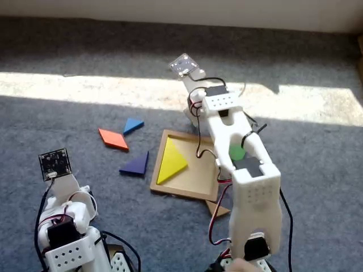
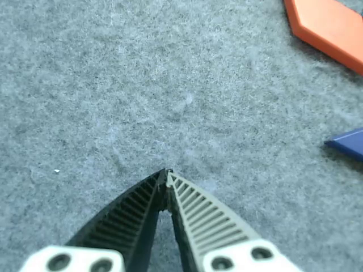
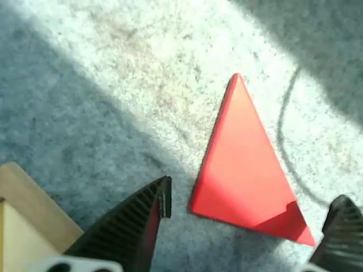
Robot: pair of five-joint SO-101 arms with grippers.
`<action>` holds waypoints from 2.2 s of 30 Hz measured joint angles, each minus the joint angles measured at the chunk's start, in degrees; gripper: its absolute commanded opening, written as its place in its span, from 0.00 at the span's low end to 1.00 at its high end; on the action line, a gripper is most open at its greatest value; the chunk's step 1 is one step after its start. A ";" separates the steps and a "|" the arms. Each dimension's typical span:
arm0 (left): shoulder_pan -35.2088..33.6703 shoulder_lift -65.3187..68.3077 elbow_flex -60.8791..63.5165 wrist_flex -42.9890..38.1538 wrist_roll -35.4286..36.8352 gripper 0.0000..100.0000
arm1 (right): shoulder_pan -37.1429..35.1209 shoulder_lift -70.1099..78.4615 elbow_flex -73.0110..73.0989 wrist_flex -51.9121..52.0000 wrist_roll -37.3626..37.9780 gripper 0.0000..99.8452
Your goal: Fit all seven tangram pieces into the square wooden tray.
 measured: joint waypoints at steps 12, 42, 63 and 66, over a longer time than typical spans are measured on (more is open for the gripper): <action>0.00 0.00 0.00 0.00 0.00 0.01 | 1.85 12.57 -16.53 5.01 -0.18 0.19; 0.00 0.00 0.00 0.00 0.00 0.01 | 8.18 14.59 -43.08 47.65 -4.57 0.44; 0.00 0.00 0.00 0.00 0.00 0.01 | 7.74 14.42 -24.00 40.00 10.46 0.44; 0.00 0.00 0.00 0.00 0.00 0.01 | 8.26 14.42 -24.00 40.00 11.78 0.40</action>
